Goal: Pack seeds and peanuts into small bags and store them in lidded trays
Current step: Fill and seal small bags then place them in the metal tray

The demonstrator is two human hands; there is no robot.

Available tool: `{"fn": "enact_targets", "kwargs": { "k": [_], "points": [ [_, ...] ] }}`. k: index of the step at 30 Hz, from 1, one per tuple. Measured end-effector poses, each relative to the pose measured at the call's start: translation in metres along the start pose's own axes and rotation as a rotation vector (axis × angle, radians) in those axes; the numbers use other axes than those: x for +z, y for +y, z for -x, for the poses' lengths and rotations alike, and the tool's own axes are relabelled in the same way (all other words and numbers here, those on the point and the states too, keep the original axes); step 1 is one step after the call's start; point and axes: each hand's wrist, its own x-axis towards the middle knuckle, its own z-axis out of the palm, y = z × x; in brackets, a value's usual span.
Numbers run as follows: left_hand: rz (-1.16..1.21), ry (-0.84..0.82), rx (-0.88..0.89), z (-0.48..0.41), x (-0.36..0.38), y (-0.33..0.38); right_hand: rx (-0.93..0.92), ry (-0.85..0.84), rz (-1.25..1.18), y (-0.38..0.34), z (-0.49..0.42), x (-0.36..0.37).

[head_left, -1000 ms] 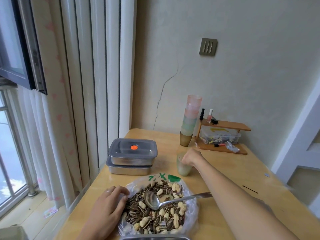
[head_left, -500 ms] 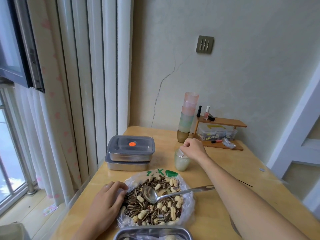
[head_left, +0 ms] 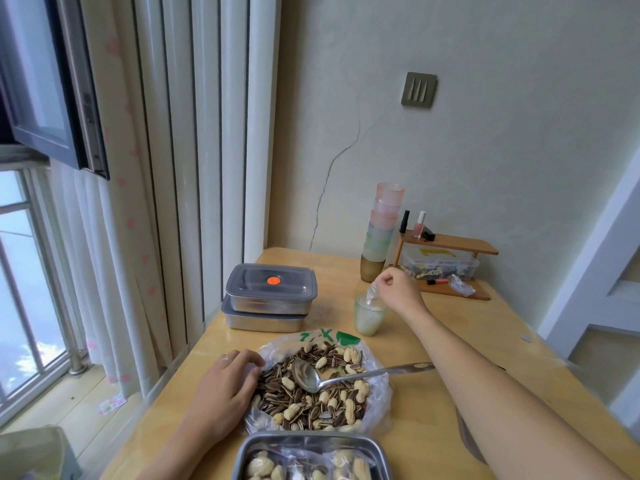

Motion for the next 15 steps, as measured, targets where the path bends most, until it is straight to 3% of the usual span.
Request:
{"fn": "enact_targets", "kwargs": {
  "k": [7, 15],
  "points": [
    [-0.016, 0.001, 0.002, 0.0, -0.001, 0.002, -0.001, 0.096, -0.024, -0.004, 0.007, -0.009],
    [-0.031, 0.006, 0.008, 0.0, 0.0, 0.001, -0.034, 0.078, -0.013, -0.005, 0.013, -0.016]
  ]
}}
